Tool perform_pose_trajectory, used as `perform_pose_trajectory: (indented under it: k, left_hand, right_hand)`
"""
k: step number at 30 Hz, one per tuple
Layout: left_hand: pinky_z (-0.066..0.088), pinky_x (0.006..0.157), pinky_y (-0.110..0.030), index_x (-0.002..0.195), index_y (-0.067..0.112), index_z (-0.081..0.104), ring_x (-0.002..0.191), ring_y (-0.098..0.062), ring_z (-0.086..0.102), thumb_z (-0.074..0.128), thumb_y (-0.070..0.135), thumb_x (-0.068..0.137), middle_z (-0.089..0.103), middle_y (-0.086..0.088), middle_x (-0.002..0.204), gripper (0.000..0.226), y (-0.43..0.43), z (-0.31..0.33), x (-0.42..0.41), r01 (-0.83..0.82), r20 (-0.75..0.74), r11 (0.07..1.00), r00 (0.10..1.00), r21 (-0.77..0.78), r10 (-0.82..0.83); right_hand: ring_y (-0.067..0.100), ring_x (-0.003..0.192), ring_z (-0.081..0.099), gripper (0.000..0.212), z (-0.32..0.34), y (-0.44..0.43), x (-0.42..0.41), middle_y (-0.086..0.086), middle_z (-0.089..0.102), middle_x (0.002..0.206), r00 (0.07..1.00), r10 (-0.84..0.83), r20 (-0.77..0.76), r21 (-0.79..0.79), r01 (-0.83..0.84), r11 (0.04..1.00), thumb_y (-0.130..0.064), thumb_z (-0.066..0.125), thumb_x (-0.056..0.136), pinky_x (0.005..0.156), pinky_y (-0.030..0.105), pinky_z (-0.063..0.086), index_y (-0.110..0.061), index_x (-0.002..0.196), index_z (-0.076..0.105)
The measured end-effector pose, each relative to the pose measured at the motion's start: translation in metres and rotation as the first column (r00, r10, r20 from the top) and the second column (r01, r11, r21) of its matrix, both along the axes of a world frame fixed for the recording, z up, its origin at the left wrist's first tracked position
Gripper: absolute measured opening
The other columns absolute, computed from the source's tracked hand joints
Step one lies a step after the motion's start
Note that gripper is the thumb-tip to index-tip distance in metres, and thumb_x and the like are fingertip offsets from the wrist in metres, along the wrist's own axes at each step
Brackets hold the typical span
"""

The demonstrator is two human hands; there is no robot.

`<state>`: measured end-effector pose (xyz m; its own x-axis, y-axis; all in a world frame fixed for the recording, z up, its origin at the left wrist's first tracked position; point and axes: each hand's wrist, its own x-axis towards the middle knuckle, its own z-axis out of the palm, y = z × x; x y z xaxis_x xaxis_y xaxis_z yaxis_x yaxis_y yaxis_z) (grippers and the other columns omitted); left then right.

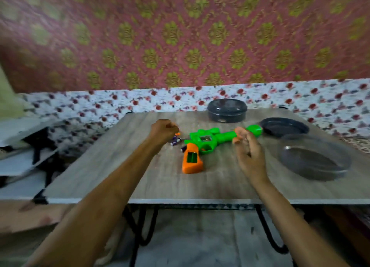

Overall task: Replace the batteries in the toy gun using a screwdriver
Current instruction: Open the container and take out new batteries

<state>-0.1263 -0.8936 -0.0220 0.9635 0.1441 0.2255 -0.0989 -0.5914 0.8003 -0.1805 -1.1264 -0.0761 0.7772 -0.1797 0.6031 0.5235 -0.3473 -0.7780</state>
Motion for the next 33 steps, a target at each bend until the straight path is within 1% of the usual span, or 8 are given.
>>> perform_pose_trajectory:
  k: [4, 6, 13, 17, 20, 29, 31, 33]
  left_hand:
    - [0.05, 0.083, -0.037, 0.088, 0.002, 0.071, 0.098, -0.028, 0.062, 0.062, 0.016, 0.081, 0.069, -0.016, 0.102, 0.019, 0.044, -0.013, 0.003, -0.059, -0.027, 0.996, 0.998, 0.063, 0.061]
    - [0.05, 0.084, -0.036, 0.087, 0.007, 0.071, 0.097, -0.027, 0.063, 0.062, 0.021, 0.079, 0.07, -0.016, 0.101, 0.019, 0.053, -0.022, 0.01, -0.056, -0.023, 0.99, 0.998, 0.128, 0.059]
    - [0.041, 0.085, -0.028, 0.111, 0.013, 0.066, 0.109, -0.025, 0.057, 0.066, 0.031, 0.085, 0.065, -0.01, 0.118, 0.031, 0.05, -0.048, 0.052, 0.076, -0.045, 0.931, 0.997, 0.358, -0.064]
    - [0.04, 0.084, -0.03, 0.112, 0.015, 0.062, 0.11, -0.028, 0.056, 0.065, 0.038, 0.086, 0.063, -0.011, 0.12, 0.035, 0.038, -0.055, 0.073, 0.087, -0.076, 0.872, 0.995, 0.481, -0.057]
    - [0.043, 0.084, -0.033, 0.11, 0.013, 0.061, 0.107, -0.029, 0.057, 0.064, 0.031, 0.086, 0.063, -0.013, 0.117, 0.03, 0.034, -0.061, 0.084, 0.082, -0.078, 0.848, 0.996, 0.523, -0.048]
    - [0.047, 0.078, -0.033, 0.106, 0.016, 0.068, 0.096, -0.026, 0.062, 0.065, 0.03, 0.087, 0.068, -0.01, 0.107, 0.024, 0.051, -0.068, 0.089, 0.077, -0.028, 0.786, 0.997, 0.613, -0.076]
    - [0.046, 0.077, -0.032, 0.106, 0.014, 0.069, 0.095, -0.026, 0.062, 0.067, 0.028, 0.085, 0.068, -0.01, 0.106, 0.025, 0.056, -0.067, 0.084, 0.075, -0.031, 0.793, 0.997, 0.604, -0.071]
    - [0.046, 0.076, -0.031, 0.104, 0.014, 0.07, 0.093, -0.025, 0.063, 0.07, 0.026, 0.083, 0.069, -0.009, 0.104, 0.024, 0.06, -0.067, 0.08, 0.052, -0.028, 0.812, 0.999, 0.582, -0.043]
  right_hand:
    - [0.024, 0.112, 0.058, 0.034, 0.005, 0.051, 0.028, 0.011, 0.064, 0.118, 0.996, 0.056, -0.067, -0.239, -0.071, 0.968, -0.018, 0.059, 0.086, 0.093, 0.028, 0.042, -0.003, 0.116, 0.06]
    - [0.026, 0.111, 0.059, 0.033, 0.011, 0.069, 0.042, 0.011, 0.064, 0.117, 0.993, 0.034, -0.117, -0.411, -0.08, 0.908, -0.017, 0.064, 0.084, 0.093, 0.03, 0.042, -0.005, 0.114, 0.061]
    - [0.025, 0.119, 0.047, 0.042, 0.036, 0.111, 0.081, 0.007, 0.06, 0.12, 0.959, -0.035, -0.282, -0.85, -0.233, 0.473, -0.028, 0.06, 0.081, 0.09, 0.031, 0.041, -0.024, 0.122, 0.057]
    - [0.029, 0.11, 0.05, 0.035, 0.042, 0.127, 0.09, 0.012, 0.06, 0.111, 0.965, -0.101, -0.243, -0.951, -0.216, 0.222, -0.023, 0.057, 0.081, 0.082, 0.032, 0.041, -0.023, 0.116, 0.06]
    - [0.031, 0.108, 0.053, 0.027, 0.04, 0.134, 0.092, 0.014, 0.058, 0.112, 0.966, -0.136, -0.219, -0.971, -0.202, 0.126, -0.017, 0.056, 0.084, 0.082, 0.032, 0.042, -0.014, 0.11, 0.062]
    - [0.032, 0.111, 0.053, 0.024, 0.032, 0.141, 0.096, 0.014, 0.058, 0.117, 0.985, -0.109, -0.135, -0.988, -0.125, 0.092, -0.011, 0.051, 0.089, 0.09, 0.035, 0.041, -0.011, 0.11, 0.062]
    - [0.031, 0.11, 0.052, 0.025, 0.031, 0.14, 0.096, 0.013, 0.058, 0.115, 0.99, -0.074, -0.116, -0.985, -0.105, 0.14, -0.015, 0.051, 0.089, 0.091, 0.034, 0.039, -0.016, 0.112, 0.063]
    - [0.03, 0.108, 0.054, 0.027, 0.03, 0.139, 0.095, 0.011, 0.06, 0.113, 0.989, -0.058, -0.135, -0.959, -0.116, 0.257, -0.018, 0.053, 0.088, 0.086, 0.032, 0.042, -0.022, 0.113, 0.064]
